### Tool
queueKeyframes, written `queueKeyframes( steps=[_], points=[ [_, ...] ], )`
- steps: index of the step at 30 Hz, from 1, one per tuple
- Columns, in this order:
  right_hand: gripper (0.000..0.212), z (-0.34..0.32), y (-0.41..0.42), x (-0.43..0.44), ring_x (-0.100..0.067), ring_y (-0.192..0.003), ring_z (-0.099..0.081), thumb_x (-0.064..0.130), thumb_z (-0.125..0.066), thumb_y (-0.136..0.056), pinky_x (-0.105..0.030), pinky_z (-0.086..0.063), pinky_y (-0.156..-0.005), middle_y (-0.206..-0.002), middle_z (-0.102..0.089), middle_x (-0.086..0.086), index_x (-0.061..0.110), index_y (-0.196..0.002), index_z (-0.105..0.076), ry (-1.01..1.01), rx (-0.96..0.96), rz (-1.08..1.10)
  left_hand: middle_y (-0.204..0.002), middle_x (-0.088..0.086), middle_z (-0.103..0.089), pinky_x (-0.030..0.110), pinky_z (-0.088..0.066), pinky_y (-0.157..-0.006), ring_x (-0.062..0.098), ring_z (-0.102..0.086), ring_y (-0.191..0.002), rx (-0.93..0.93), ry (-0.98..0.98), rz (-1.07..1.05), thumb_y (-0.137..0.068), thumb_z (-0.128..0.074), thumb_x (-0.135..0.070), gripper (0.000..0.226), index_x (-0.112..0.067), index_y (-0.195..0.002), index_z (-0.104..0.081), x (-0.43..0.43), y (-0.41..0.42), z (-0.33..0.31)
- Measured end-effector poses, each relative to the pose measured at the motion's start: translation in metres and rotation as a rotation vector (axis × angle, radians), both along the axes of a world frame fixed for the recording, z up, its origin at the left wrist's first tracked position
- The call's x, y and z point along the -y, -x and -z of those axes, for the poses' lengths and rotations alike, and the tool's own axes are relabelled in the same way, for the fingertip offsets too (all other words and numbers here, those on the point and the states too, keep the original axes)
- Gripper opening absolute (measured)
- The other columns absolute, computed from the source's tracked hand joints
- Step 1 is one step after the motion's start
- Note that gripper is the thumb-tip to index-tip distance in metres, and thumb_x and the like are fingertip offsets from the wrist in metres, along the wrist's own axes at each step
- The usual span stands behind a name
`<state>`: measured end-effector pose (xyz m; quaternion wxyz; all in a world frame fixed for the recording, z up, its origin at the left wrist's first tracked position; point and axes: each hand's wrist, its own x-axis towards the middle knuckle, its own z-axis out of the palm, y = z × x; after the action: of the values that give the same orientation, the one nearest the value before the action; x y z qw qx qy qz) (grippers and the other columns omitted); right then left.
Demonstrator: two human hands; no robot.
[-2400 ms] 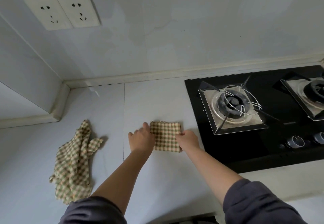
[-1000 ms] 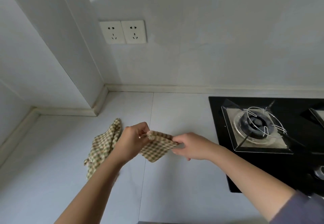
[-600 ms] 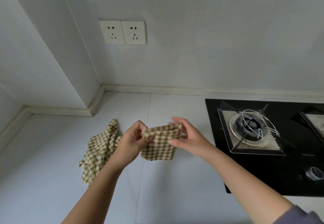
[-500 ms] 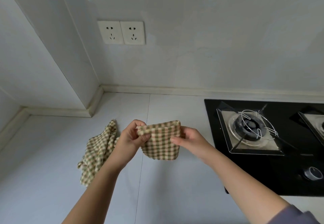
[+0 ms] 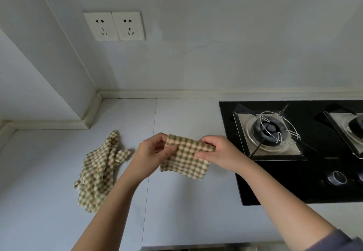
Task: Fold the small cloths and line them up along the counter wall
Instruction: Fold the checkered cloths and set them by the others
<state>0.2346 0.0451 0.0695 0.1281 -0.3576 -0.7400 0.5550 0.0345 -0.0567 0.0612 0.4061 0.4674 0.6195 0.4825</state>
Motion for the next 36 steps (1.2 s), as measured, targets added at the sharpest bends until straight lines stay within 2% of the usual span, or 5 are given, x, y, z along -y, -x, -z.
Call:
queueKeyframes(
  steps=[11, 17, 23, 30, 36],
  points=[
    [0.013, -0.024, -0.132, -0.013, -0.012, -0.095, -0.067, 0.014, -0.058, -0.093, -0.026, -0.054, -0.081, -0.099, -0.072, 0.001, 0.017, -0.1, -0.067, 0.252, -0.346, 0.421, -0.077, -0.001, -0.067, 0.025, -0.05, -0.068, 0.009, -0.062, -0.075, 0.152, -0.045, -0.11, -0.097, -0.051, -0.017, 0.021, -0.009, -0.086, -0.067, -0.045, -0.15, -0.024],
    [0.031, -0.02, -0.258, -0.021, -0.018, -0.067, -0.049, 0.029, -0.055, -0.095, -0.032, -0.04, -0.061, -0.081, -0.059, -0.025, -0.001, -0.092, -0.06, -0.141, -0.178, 0.642, -0.071, -0.004, -0.059, 0.017, -0.041, -0.06, 0.006, -0.051, -0.066, 0.104, -0.057, -0.31, -0.099, -0.046, -0.024, 0.029, -0.009, -0.079, -0.06, -0.076, -0.309, -0.022],
    [0.037, -0.037, -0.381, -0.041, -0.014, -0.061, -0.044, 0.031, -0.043, -0.099, -0.028, -0.038, -0.057, -0.07, -0.048, -0.009, -0.001, -0.083, -0.052, -0.223, -0.168, 0.843, -0.09, 0.0, -0.066, 0.03, -0.052, -0.069, 0.012, -0.063, -0.081, 0.187, -0.008, -0.215, -0.096, -0.05, -0.033, 0.016, -0.018, -0.096, -0.057, -0.092, -0.453, -0.024],
    [0.036, -0.03, -0.488, -0.087, -0.009, -0.055, -0.043, 0.033, -0.036, -0.102, -0.019, -0.035, -0.051, -0.063, -0.047, 0.001, 0.016, -0.071, -0.044, -0.353, -0.057, 0.982, -0.072, -0.003, -0.058, 0.016, -0.041, -0.051, -0.002, -0.05, -0.055, 0.024, -0.079, -0.154, -0.099, -0.044, -0.029, 0.019, -0.016, -0.089, -0.054, -0.149, -0.561, -0.035],
    [0.029, -0.024, -0.579, -0.155, -0.01, -0.072, -0.056, 0.038, -0.041, -0.1, -0.014, -0.043, -0.059, -0.08, -0.059, 0.002, 0.017, -0.087, -0.056, -0.178, -0.024, 0.954, -0.068, 0.0, -0.061, 0.032, -0.047, -0.062, 0.015, -0.057, -0.065, 0.22, 0.111, -0.001, -0.092, -0.055, -0.04, 0.04, -0.004, -0.075, -0.058, -0.222, -0.634, -0.015]
  ],
)
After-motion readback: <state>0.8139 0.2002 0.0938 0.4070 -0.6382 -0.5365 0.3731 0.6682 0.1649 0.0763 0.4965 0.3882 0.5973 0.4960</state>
